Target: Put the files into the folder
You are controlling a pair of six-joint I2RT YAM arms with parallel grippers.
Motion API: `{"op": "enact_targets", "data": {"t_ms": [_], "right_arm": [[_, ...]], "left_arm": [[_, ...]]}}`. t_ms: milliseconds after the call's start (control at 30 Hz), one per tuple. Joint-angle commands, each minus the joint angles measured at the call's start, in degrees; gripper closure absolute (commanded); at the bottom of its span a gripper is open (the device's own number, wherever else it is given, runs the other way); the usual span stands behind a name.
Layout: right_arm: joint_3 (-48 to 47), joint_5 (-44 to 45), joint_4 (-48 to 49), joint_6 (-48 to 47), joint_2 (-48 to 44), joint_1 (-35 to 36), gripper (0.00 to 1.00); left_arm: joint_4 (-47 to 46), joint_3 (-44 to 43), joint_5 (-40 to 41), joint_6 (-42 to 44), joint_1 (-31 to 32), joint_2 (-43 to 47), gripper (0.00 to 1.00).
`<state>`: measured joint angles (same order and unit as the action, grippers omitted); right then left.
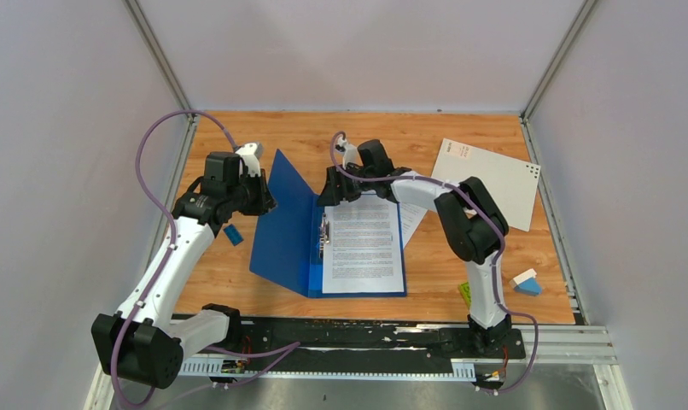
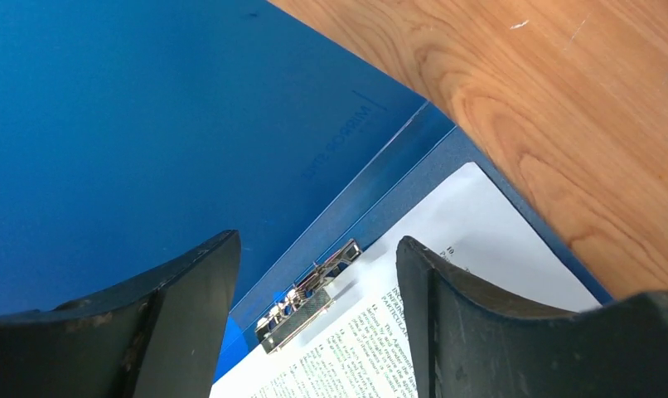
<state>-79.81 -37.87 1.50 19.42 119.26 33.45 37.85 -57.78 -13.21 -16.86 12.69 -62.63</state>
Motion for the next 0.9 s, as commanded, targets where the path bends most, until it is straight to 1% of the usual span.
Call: {"op": "enact_targets", "data": {"t_ms": [0,533,700,867], "right_arm": [[-3.75,-0.87,-0.77,-1.83,2.46,0.45,0.30],[-7.31,-4.93,-0.88,-3.07,7.10,3.28,0.33],[-6.63,-6.66,0.05,-2.88,5.89,3.45,0.34],[-4.67,-9.36,0.79,-2.75,2.55,3.48,0.37]], "left_arm": [[-0.52,-0.83,-1.08,-0.36,0.32,1.61,1.00],[-0.69,-0.55,-0.83,-1.05,0.32,1.60,1.00],[-0.65,-0.43,-0.68,-1.07,0.32,1.64,1.00],[-0.67,-0.57,-0.41,-1.07,0.32,1.67,1.00]]}}
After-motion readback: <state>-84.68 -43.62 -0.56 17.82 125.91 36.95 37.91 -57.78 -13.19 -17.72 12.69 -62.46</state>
